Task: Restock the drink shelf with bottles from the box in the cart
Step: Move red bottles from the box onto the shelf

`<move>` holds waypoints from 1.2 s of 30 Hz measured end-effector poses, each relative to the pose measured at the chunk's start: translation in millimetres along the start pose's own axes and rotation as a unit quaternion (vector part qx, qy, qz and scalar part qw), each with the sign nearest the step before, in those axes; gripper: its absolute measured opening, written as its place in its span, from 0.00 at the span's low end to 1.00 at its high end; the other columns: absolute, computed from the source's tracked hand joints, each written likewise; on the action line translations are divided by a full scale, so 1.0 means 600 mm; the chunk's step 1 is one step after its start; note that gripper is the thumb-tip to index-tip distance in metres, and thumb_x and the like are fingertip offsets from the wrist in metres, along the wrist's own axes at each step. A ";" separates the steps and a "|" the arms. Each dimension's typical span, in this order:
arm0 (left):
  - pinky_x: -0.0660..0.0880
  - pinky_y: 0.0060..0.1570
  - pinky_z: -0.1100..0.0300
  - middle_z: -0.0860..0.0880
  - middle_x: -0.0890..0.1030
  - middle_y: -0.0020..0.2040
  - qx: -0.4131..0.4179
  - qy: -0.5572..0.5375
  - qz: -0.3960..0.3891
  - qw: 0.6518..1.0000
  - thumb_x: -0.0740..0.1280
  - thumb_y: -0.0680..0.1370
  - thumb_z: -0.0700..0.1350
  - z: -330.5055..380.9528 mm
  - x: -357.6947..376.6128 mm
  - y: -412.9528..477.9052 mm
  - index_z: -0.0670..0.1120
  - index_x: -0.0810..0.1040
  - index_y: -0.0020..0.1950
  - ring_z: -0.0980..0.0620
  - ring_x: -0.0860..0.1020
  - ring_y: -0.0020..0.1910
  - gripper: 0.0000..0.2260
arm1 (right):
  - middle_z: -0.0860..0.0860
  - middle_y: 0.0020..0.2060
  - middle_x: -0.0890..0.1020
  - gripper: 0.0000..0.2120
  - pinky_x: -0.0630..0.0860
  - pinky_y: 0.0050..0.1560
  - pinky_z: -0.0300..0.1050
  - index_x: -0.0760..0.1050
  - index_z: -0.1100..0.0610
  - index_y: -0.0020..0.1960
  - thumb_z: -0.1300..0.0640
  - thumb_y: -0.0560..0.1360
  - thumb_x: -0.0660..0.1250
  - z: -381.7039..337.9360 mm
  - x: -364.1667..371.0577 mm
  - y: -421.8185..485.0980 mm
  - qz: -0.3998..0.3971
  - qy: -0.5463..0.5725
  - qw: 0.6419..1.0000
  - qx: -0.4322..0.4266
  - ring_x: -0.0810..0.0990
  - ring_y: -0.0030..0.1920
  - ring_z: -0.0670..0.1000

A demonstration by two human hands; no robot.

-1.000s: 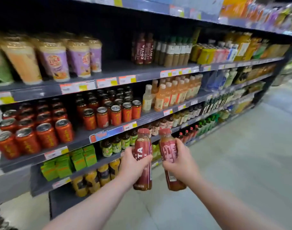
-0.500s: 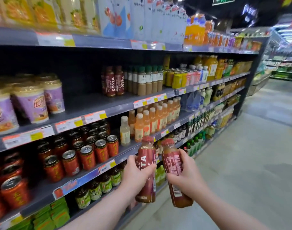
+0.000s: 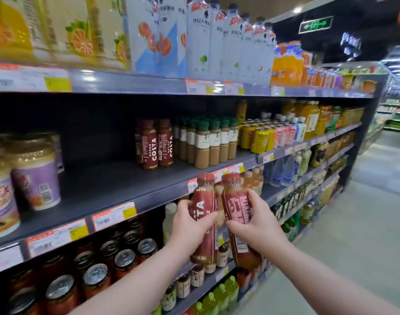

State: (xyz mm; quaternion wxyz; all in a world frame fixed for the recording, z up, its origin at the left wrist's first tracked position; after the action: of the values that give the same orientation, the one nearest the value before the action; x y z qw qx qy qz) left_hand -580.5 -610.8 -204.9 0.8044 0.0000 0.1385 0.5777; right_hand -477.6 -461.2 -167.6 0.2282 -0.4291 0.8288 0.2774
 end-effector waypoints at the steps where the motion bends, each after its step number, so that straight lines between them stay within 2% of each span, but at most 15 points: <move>1: 0.77 0.41 0.55 0.52 0.79 0.47 0.003 0.003 0.012 1.000 0.75 0.67 0.53 0.002 -0.011 0.016 0.52 0.69 0.52 0.54 0.79 0.43 0.21 | 0.47 0.51 0.76 0.34 0.77 0.49 0.50 0.63 0.41 0.63 0.42 0.59 0.68 -0.009 0.007 0.020 -0.001 0.006 1.000 -0.012 0.78 0.48 0.49; 4: 0.72 0.35 0.59 0.53 0.79 0.46 0.014 0.008 0.053 0.998 0.75 0.67 0.54 0.012 -0.049 0.062 0.53 0.69 0.50 0.55 0.79 0.41 0.20 | 0.42 0.46 0.74 0.23 0.74 0.40 0.42 0.64 0.37 0.51 0.46 0.61 0.70 -0.045 0.030 0.087 -0.009 0.027 0.998 -0.060 0.75 0.44 0.40; 6: 0.70 0.34 0.63 0.55 0.79 0.45 0.025 0.014 0.096 0.995 0.76 0.66 0.54 0.024 -0.081 0.093 0.53 0.68 0.50 0.58 0.78 0.41 0.20 | 0.41 0.45 0.75 0.24 0.72 0.38 0.38 0.60 0.34 0.49 0.49 0.62 0.71 -0.072 0.045 0.135 -0.018 0.045 0.995 -0.092 0.75 0.43 0.39; 7: 0.70 0.35 0.64 0.56 0.78 0.45 0.034 0.018 0.119 0.992 0.76 0.66 0.54 0.032 -0.097 0.107 0.54 0.68 0.50 0.60 0.78 0.41 0.20 | 0.42 0.45 0.76 0.26 0.74 0.39 0.40 0.58 0.32 0.48 0.49 0.62 0.72 -0.085 0.053 0.159 -0.023 0.053 0.992 -0.108 0.76 0.44 0.40; 9: 0.69 0.35 0.66 0.58 0.76 0.45 0.046 0.023 0.161 0.986 0.75 0.67 0.53 0.046 -0.125 0.134 0.53 0.68 0.52 0.62 0.76 0.41 0.21 | 0.45 0.48 0.75 0.27 0.76 0.43 0.45 0.59 0.33 0.51 0.49 0.62 0.72 -0.108 0.068 0.206 -0.033 0.061 0.989 -0.132 0.76 0.46 0.45; 12: 0.70 0.35 0.65 0.59 0.75 0.46 0.049 0.026 0.202 0.978 0.75 0.67 0.54 0.064 -0.156 0.173 0.53 0.67 0.55 0.62 0.76 0.42 0.23 | 0.44 0.51 0.73 0.29 0.74 0.47 0.46 0.61 0.40 0.58 0.49 0.63 0.73 -0.136 0.087 0.277 -0.043 0.076 0.983 -0.162 0.76 0.50 0.47; 15: 0.72 0.36 0.63 0.59 0.76 0.45 0.051 0.040 0.242 0.968 0.75 0.67 0.54 0.079 -0.176 0.209 0.55 0.66 0.53 0.60 0.77 0.42 0.23 | 0.48 0.58 0.73 0.39 0.74 0.56 0.52 0.58 0.47 0.71 0.49 0.64 0.73 -0.157 0.110 0.343 -0.058 0.077 0.979 -0.180 0.75 0.56 0.51; 17: 0.75 0.38 0.60 0.57 0.77 0.45 0.049 0.052 0.266 0.961 0.76 0.66 0.54 0.081 -0.184 0.231 0.54 0.66 0.54 0.58 0.78 0.42 0.24 | 0.50 0.62 0.72 0.43 0.73 0.60 0.52 0.55 0.49 0.74 0.50 0.64 0.73 -0.163 0.127 0.378 -0.066 0.084 0.977 -0.187 0.74 0.60 0.52; 22: 0.78 0.46 0.52 0.53 0.79 0.47 0.052 0.088 0.310 0.945 0.77 0.65 0.51 0.066 -0.188 0.272 0.52 0.65 0.55 0.54 0.79 0.44 0.26 | 0.53 0.61 0.72 0.43 0.73 0.61 0.52 0.56 0.51 0.73 0.52 0.64 0.74 -0.157 0.177 0.433 -0.088 0.096 0.972 -0.194 0.74 0.60 0.53; 26: 0.75 0.43 0.56 0.50 0.78 0.50 0.035 0.114 0.340 0.933 0.77 0.65 0.51 0.044 -0.189 0.292 0.53 0.63 0.54 0.54 0.78 0.44 0.27 | 0.52 0.61 0.69 0.44 0.69 0.55 0.43 0.55 0.51 0.72 0.53 0.64 0.75 -0.144 0.204 0.446 -0.089 0.105 0.968 -0.210 0.73 0.59 0.53; 30: 0.69 0.39 0.62 0.48 0.77 0.52 0.013 0.136 0.353 0.926 0.77 0.65 0.50 0.027 -0.185 0.306 0.52 0.63 0.56 0.53 0.76 0.43 0.28 | 0.51 0.62 0.67 0.46 0.71 0.56 0.47 0.55 0.50 0.72 0.51 0.62 0.77 -0.139 0.220 0.450 -0.104 0.118 0.963 -0.221 0.73 0.59 0.52; 32: 0.69 0.39 0.62 0.47 0.77 0.53 0.016 0.136 0.352 0.926 0.77 0.66 0.49 0.025 -0.181 0.311 0.51 0.64 0.57 0.53 0.76 0.44 0.28 | 0.50 0.61 0.67 0.47 0.72 0.57 0.48 0.54 0.50 0.72 0.50 0.62 0.78 -0.136 0.224 0.450 -0.114 0.117 0.960 -0.227 0.72 0.59 0.50; 34: 0.73 0.44 0.57 0.48 0.75 0.56 0.012 0.148 0.339 0.929 0.77 0.65 0.50 0.023 -0.175 0.315 0.49 0.64 0.63 0.52 0.75 0.47 0.32 | 0.48 0.59 0.70 0.43 0.72 0.58 0.47 0.56 0.49 0.71 0.51 0.63 0.76 -0.127 0.229 0.444 -0.141 0.142 0.952 -0.231 0.72 0.58 0.47; 36: 0.72 0.48 0.56 0.49 0.70 0.57 0.000 0.185 0.322 0.928 0.77 0.64 0.52 0.022 -0.168 0.317 0.48 0.62 0.68 0.50 0.74 0.51 0.37 | 0.44 0.55 0.75 0.33 0.74 0.55 0.38 0.60 0.42 0.66 0.53 0.67 0.72 -0.111 0.239 0.439 -0.187 0.177 0.940 -0.223 0.75 0.55 0.41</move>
State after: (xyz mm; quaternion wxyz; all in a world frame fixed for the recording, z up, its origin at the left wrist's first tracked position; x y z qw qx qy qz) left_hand -783.9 -639.3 -139.6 0.5351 -0.0619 0.2775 0.7955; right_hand -783.4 -462.9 -137.2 0.0245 -0.6586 0.6773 0.3269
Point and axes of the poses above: each hand's wrist, its own y-axis towards the middle knuckle, its own x-axis out of the palm, z = x × y, the point moved 9 cm from there along y, towards the middle knuckle
